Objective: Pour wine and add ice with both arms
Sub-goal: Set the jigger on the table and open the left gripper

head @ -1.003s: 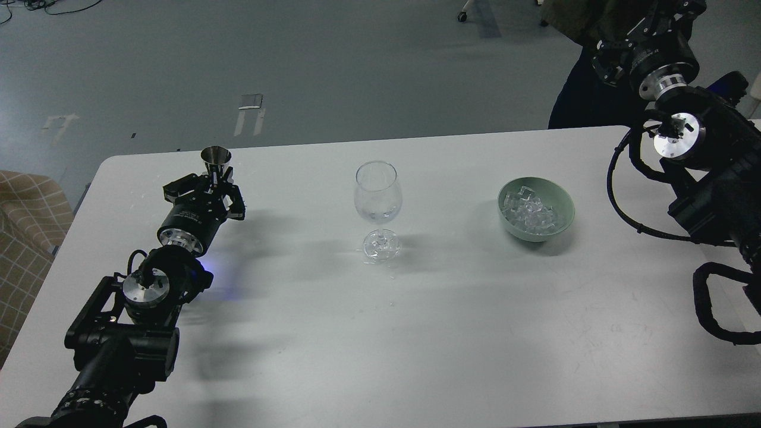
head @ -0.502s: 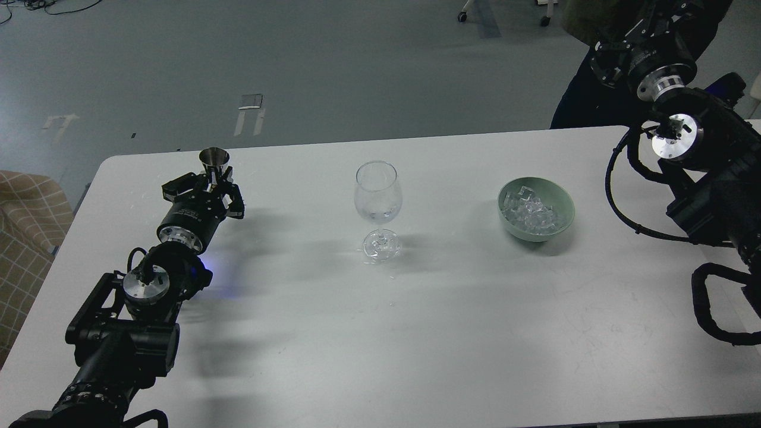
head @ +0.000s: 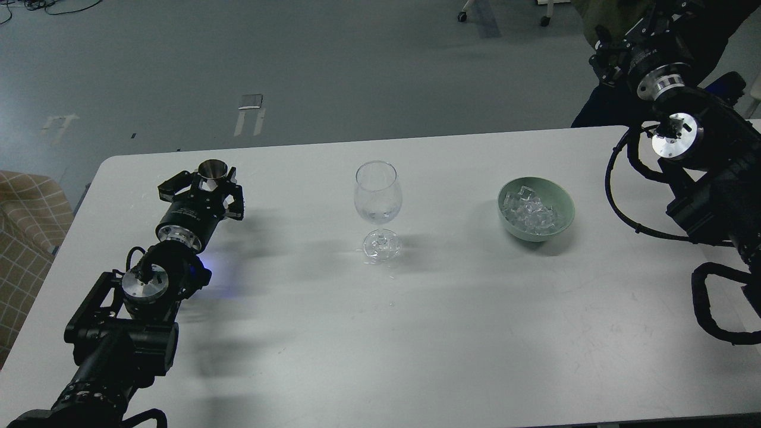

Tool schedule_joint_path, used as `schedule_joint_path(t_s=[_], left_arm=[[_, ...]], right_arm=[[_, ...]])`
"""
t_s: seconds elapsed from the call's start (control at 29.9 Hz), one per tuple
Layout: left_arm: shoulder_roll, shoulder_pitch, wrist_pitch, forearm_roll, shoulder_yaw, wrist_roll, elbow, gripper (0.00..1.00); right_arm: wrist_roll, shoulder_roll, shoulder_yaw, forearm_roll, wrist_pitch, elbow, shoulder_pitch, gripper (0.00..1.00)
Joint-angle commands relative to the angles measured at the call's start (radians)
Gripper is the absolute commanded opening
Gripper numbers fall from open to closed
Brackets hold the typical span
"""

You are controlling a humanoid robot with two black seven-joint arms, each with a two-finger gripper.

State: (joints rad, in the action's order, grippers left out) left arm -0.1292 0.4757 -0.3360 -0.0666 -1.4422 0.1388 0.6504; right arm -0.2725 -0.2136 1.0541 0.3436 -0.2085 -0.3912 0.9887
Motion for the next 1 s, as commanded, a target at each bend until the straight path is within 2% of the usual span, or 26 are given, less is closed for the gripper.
schedule_joint_path(t_s=[0.0,0.13,0.23,0.67,0.87,0.97], left_arm=[[0.000,0.000,0.002,0.001,0.000,-0.001,0.000,0.46],[0.000,-0.002,0.002,0.001,0.000,0.002,0.000,0.49],[0.002,-0.002,0.000,0.002,0.000,0.005,-0.001,0.57],[-0.004,0.004,0.000,0.007,0.000,0.008,0.006,0.58],[-0.007,0.020,0.002,0.011,0.002,0.001,0.029,0.66],[-0.036,0.017,0.024,0.013,0.002,-0.002,0.125,0.74]], right_arm=[[-0.001,-0.004,0.000,0.000,0.000,0.000,-0.002,1.00],[-0.001,-0.003,0.000,0.000,0.000,0.000,-0.002,1.00],[-0.001,-0.003,0.000,0.000,0.000,-0.001,-0.002,1.00],[-0.001,-0.010,0.001,-0.002,0.000,0.000,-0.015,1.00],[-0.001,-0.012,0.003,-0.002,0.000,-0.001,-0.016,1.00],[0.006,-0.016,0.003,-0.002,0.000,0.000,-0.009,1.00]])
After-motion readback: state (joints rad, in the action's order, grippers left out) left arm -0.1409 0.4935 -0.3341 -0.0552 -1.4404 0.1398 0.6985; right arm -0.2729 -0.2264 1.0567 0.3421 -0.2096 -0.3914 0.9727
